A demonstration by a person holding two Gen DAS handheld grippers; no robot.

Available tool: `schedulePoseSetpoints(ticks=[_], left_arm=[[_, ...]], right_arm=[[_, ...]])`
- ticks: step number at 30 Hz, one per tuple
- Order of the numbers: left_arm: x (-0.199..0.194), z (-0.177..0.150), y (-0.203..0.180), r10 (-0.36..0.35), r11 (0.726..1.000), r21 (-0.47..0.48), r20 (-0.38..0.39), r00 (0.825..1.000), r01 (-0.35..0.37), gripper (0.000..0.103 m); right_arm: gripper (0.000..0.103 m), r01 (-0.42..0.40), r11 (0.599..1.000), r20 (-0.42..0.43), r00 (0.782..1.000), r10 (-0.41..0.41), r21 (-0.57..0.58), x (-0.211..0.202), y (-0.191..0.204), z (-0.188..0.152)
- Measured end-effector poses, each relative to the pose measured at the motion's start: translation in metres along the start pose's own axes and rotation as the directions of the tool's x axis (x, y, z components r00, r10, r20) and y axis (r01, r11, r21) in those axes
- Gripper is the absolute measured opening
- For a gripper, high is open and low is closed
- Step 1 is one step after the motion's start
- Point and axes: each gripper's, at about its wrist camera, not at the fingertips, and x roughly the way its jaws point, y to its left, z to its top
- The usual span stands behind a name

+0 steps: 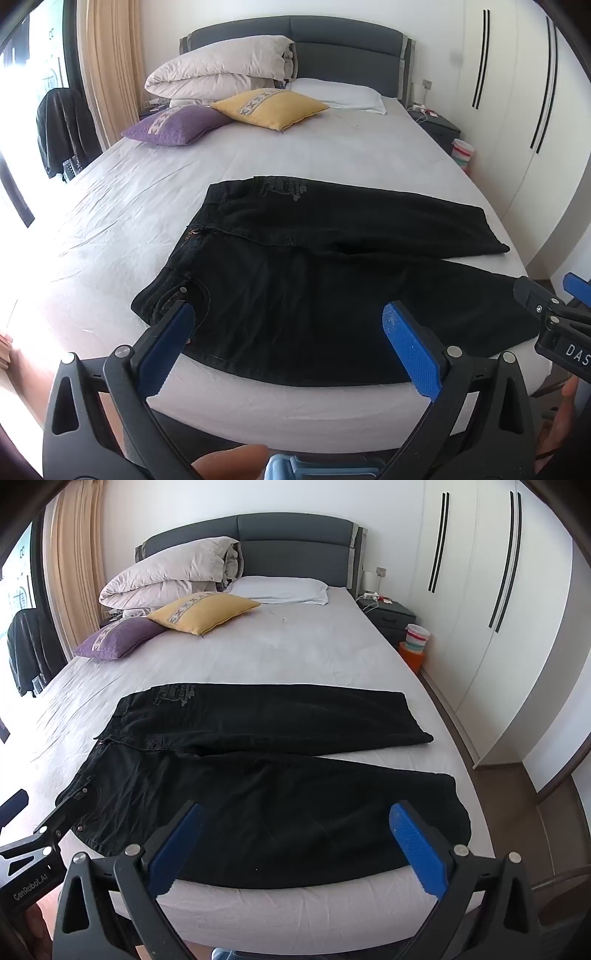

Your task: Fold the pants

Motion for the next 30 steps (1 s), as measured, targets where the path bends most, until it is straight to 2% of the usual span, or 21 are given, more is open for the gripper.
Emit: schedulePoseSetpoints(ticks=[2,6,30], left_arm=[[-0.0009,-0.0006,-0.0028,0.024,0.999,0.025,0.016,1.000,-0.025,0.103],[-0.0035,-0.0009,-0.0014,0.030,0.999,0.025,0.019,0.999,-0.030,0.103],[-0.0019,-0.0038,0.0008,0.023,1.000,0.021,0.013,1.000,-0.023,0.103]], right_arm=[[0.103,0.000,1.000,0.002,1.000,0.000,0.000,0.0001,-0.0003,-0.0004],[0.103,0.003,1.000,0.003,1.000,-0.003,-0.002,0.0004,-0.0006,-0.0009],[0.103,-0.003,1.000,0.002,1.000,0.003,-0.003,-0.0001,0.0009,-0.0054]])
